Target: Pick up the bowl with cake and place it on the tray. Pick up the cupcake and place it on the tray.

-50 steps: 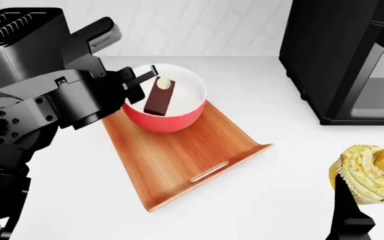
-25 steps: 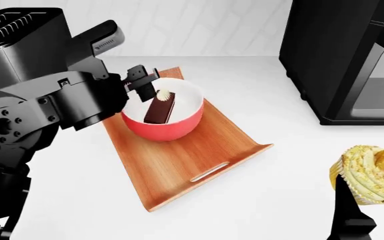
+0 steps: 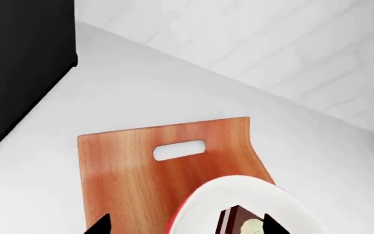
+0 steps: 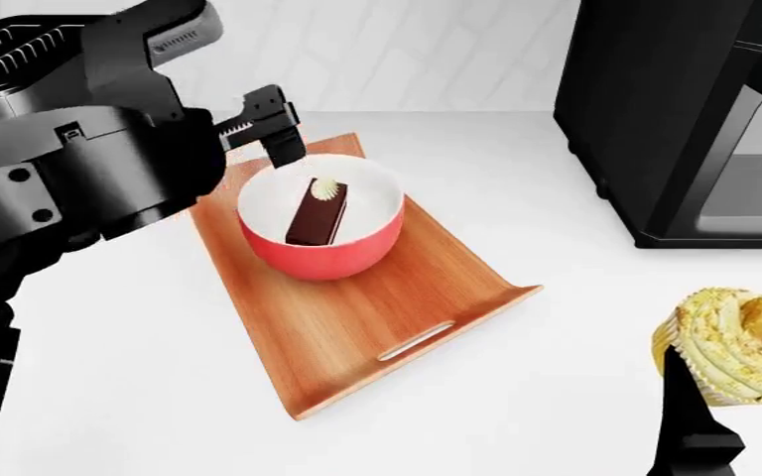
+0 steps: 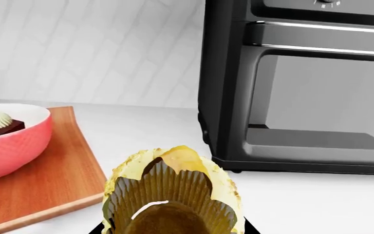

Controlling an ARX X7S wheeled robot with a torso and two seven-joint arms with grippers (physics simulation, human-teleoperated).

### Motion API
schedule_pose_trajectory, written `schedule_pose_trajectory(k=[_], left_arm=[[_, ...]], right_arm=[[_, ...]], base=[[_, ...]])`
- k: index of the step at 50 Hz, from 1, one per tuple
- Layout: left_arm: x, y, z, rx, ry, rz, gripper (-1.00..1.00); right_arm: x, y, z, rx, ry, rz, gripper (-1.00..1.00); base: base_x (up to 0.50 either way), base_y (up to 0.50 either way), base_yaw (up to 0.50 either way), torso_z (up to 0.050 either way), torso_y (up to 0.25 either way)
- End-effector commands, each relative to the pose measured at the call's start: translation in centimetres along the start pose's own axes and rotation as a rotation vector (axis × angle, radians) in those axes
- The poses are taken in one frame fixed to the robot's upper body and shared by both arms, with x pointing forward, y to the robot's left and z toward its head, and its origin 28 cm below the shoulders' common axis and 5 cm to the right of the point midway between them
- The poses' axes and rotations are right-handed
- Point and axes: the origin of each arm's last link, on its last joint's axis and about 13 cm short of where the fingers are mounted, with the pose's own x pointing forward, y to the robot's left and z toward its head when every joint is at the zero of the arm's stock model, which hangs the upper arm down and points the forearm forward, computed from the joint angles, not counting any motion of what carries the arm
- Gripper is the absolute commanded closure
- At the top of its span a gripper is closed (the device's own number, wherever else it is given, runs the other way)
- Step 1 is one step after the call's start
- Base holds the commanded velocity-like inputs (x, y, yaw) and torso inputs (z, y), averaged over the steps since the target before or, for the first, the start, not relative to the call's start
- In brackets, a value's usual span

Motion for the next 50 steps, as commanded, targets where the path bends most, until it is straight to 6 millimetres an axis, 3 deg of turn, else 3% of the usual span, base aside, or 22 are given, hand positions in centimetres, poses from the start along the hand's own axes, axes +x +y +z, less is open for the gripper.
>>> schedule_pose_trajectory(k=[1, 9, 22, 29, 36, 40, 42, 46, 50], left_arm=[[-4.2, -0.1, 1.9, 0.088, -0.121, -0.013, -1.0], [-8.4, 0.9, 2.4, 0.177, -0.259, -0.013, -1.0], [-10.1, 4.2, 1.4, 0.185, -0.341, 0.027, -1.0], [-10.3, 5.4, 1.3, 0.188, -0.379, 0.067, -1.0], [-10.3, 5.7, 1.2, 0.199, -0.393, 0.078, -1.0], [-10.3, 5.8, 1.3, 0.198, -0.397, 0.081, -1.0], [-10.3, 5.9, 1.3, 0.195, -0.397, 0.081, -1.0], [-10.3, 5.9, 1.3, 0.194, -0.399, 0.077, -1.0], [-10.3, 5.8, 1.3, 0.197, -0.399, 0.073, -1.0]], right_arm=[[0.0, 0.1, 0.0, -0.01, -0.004, 0.001, 1.0], [-0.2, 0.0, 0.1, -0.014, -0.007, -0.005, 1.0], [-0.9, 0.1, 0.8, -0.061, -0.041, -0.009, 1.0], [-1.0, -0.5, 3.7, -0.141, -0.051, -0.008, 1.0], [-1.9, -0.3, 9.1, -0.283, -0.038, -0.031, 1.0], [-2.7, -0.3, 10.6, -0.355, 0.017, -0.055, 1.0], [-2.0, -0.4, 12.0, -0.343, 0.031, -0.033, 1.0], [-0.8, -1.4, 14.8, -0.487, -0.025, -0.127, 1.0], [1.4, -0.9, 17.2, -0.533, -0.045, -0.131, 1.0]], base=[[0.0, 0.0, 0.0, 0.0, 0.0], [0.0, 0.0, 0.0, 0.0, 0.0], [0.0, 0.0, 0.0, 0.0, 0.0], [0.0, 0.0, 0.0, 0.0, 0.0], [0.0, 0.0, 0.0, 0.0, 0.0], [0.0, 0.0, 0.0, 0.0, 0.0], [0.0, 0.0, 0.0, 0.0, 0.0], [0.0, 0.0, 0.0, 0.0, 0.0], [0.0, 0.0, 0.0, 0.0, 0.0]])
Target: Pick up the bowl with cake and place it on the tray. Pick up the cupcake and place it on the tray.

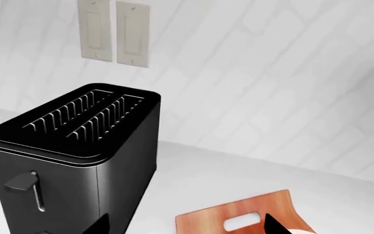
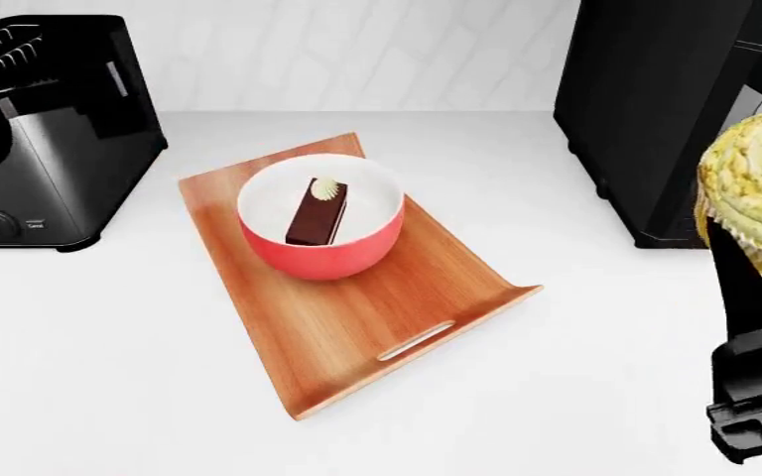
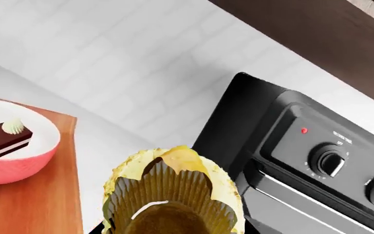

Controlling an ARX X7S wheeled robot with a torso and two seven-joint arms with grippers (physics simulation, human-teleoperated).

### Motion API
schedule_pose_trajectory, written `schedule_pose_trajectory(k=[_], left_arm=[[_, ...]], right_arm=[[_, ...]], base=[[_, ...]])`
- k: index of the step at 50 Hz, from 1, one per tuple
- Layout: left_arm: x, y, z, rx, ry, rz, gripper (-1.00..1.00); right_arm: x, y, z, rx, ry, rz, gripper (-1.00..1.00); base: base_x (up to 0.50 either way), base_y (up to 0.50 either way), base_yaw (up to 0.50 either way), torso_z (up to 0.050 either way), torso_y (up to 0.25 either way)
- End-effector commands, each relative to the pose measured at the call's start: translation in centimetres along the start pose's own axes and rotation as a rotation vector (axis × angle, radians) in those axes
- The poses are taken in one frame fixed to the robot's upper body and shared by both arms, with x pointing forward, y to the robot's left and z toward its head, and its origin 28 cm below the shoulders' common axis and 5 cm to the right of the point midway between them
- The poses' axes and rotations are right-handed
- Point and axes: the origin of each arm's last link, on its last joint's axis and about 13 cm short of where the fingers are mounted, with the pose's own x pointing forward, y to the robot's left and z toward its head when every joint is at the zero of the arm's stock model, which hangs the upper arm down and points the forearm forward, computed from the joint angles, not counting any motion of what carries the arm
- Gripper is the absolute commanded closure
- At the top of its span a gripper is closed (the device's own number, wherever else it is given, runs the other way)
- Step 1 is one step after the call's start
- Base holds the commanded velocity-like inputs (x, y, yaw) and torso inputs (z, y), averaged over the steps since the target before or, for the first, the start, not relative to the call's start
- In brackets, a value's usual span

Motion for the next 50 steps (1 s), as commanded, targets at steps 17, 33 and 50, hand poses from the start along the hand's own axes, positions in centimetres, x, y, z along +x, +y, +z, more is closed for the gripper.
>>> schedule_pose_trajectory(k=[17, 33, 50], left_arm=[[-0.1, 0.3, -0.2, 0.008, -0.013, -0.001, -1.0], [0.1, 0.4, -0.4, 0.011, -0.014, 0.013, -1.0], [0.0, 1.4, -0.4, -0.003, -0.027, 0.056, -1.0]], right_arm=[[7.2, 1.3, 10.6, -0.038, 0.02, -0.091, 1.0], [10.6, 5.0, 9.2, 0.084, 0.054, 0.137, 1.0], [10.8, 7.5, 8.2, 0.125, 0.079, 0.293, 1.0]], base=[[0.0, 0.0, 0.0, 0.0, 0.001], [0.0, 0.0, 0.0, 0.0, 0.0], [0.0, 0.0, 0.0, 0.0, 0.0]])
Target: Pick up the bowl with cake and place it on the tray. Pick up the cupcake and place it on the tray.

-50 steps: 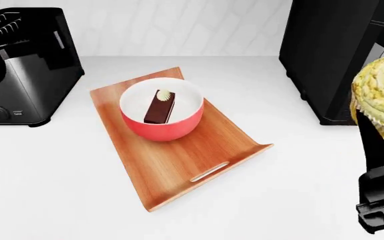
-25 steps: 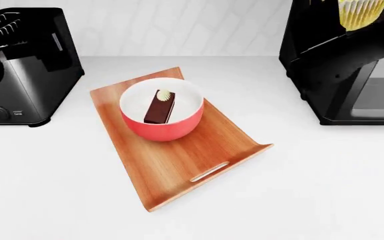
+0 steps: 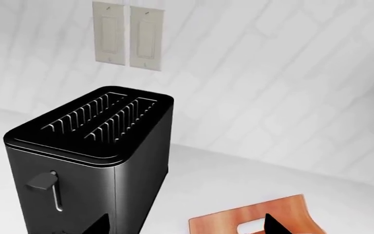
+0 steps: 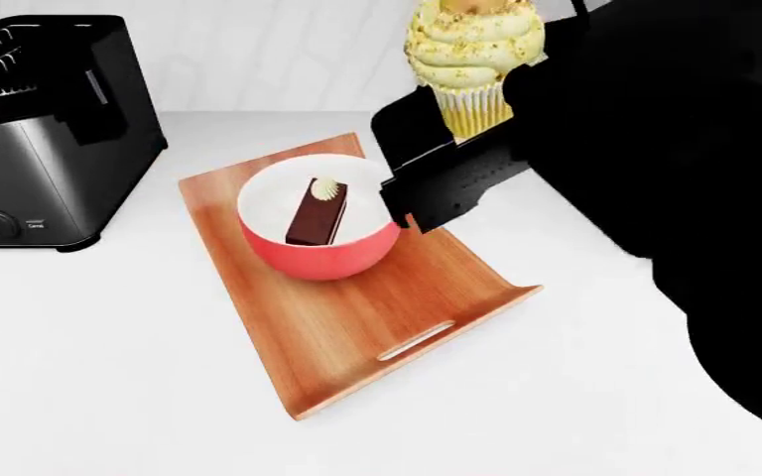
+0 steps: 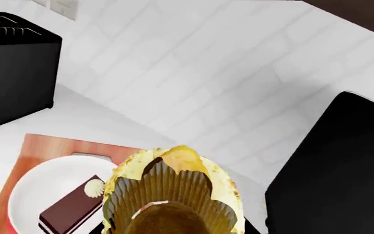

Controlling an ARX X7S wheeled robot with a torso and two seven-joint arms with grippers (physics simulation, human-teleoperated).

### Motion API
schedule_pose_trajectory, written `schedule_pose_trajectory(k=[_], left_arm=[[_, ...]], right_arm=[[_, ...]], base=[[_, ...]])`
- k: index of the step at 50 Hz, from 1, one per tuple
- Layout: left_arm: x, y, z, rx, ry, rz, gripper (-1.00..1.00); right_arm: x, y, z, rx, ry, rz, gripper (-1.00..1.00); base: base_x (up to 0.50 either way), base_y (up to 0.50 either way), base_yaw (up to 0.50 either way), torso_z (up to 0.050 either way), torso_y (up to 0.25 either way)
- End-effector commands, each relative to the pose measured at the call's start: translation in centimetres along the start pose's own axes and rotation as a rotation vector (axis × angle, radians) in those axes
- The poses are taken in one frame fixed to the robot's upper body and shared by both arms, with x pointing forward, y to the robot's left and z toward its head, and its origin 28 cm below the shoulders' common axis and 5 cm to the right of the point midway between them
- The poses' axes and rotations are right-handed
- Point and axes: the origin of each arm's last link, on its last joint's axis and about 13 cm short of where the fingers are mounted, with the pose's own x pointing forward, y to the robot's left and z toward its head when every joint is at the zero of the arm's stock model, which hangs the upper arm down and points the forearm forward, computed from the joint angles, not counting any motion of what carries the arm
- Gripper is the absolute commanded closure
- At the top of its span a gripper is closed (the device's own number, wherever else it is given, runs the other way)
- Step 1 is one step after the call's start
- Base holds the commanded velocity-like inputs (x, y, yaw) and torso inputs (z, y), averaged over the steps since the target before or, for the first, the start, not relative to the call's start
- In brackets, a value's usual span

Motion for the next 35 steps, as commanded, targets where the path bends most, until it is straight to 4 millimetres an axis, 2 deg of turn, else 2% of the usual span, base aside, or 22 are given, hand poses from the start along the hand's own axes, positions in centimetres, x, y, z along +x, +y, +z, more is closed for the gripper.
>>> schedule_pose_trajectory(k=[1, 16, 35], left_arm=[[0.0, 0.5, 0.0, -0.006, -0.008, 0.024, -1.0], [-0.1, 0.6, 0.0, 0.001, -0.009, 0.027, -1.0], [-0.1, 0.7, -0.1, 0.004, -0.012, 0.033, -1.0]], right_arm=[[0.6, 1.4, -0.6, 0.019, 0.01, 0.09, 1.0], [1.1, 2.9, -1.7, 0.022, 0.054, 0.144, 1.0], [3.7, 5.0, -4.0, 0.076, 0.071, 0.229, 1.0]], base=[[0.0, 0.0, 0.0, 0.0, 0.0], [0.0, 0.0, 0.0, 0.001, 0.0], [0.0, 0.0, 0.0, 0.0, 0.001]])
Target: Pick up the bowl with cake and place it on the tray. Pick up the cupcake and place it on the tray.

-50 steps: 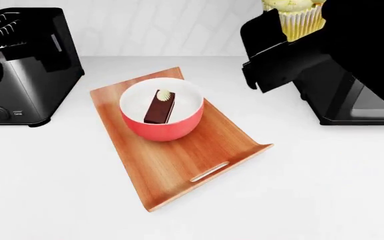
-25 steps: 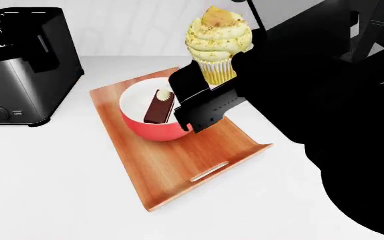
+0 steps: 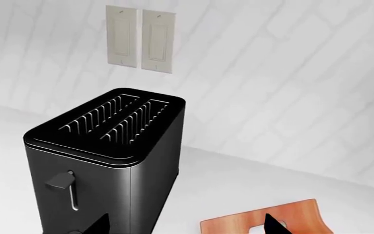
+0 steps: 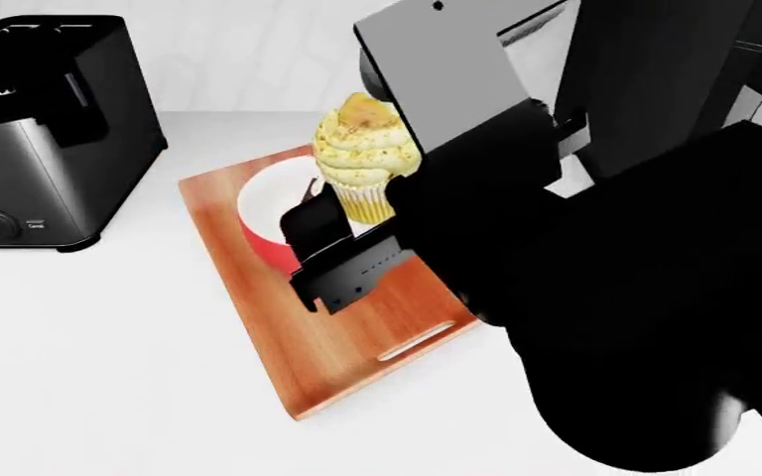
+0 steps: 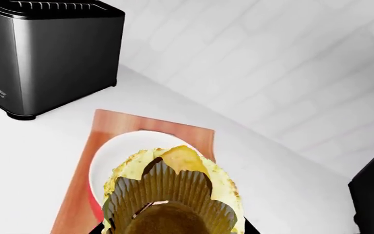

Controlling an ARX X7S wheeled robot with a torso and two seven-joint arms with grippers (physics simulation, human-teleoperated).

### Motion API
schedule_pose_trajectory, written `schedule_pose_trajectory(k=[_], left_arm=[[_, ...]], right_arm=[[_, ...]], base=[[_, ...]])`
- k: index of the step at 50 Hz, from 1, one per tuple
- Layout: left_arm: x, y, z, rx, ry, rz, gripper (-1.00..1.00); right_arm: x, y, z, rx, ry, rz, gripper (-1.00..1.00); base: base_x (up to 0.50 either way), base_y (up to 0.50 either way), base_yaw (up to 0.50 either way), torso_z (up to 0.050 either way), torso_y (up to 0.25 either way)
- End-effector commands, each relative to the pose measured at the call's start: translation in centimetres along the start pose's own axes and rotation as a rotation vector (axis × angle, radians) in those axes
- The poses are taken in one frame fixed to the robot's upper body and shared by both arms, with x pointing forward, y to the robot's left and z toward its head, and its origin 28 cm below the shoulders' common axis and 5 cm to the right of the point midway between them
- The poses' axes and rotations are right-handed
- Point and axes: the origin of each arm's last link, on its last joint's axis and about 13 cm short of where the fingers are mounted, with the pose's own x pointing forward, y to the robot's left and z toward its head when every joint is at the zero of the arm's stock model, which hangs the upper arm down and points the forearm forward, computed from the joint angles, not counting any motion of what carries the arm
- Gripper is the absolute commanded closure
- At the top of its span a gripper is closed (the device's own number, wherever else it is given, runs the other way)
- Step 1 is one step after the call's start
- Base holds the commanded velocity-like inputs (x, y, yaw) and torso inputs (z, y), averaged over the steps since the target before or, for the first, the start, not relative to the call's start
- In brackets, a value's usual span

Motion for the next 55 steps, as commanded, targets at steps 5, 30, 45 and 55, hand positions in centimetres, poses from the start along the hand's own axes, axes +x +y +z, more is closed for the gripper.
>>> schedule_pose_trajectory(k=[5, 30, 45, 55], left_arm=[[0.0, 0.0, 0.0, 0.004, -0.001, 0.001, -1.0], [0.0, 0.0, 0.0, 0.006, 0.002, 0.004, -1.0], [0.0, 0.1, -0.2, 0.01, 0.003, 0.006, -1.0], [0.1, 0.1, -0.2, 0.01, 0.005, 0.008, -1.0]], right_arm=[[1.8, 0.9, -1.9, 0.021, 0.02, 0.052, 1.0], [2.8, 2.5, -3.2, 0.036, 0.036, 0.132, 1.0], [3.4, 3.2, -4.0, 0.026, 0.053, 0.152, 1.0], [3.7, 3.6, -4.4, 0.012, 0.074, 0.168, 1.0]], base=[[0.0, 0.0, 0.0, 0.0, 0.0], [0.0, 0.0, 0.0, 0.0, 0.0], [0.0, 0.0, 0.0, 0.0, 0.0], [0.0, 0.0, 0.0, 0.0, 0.0]])
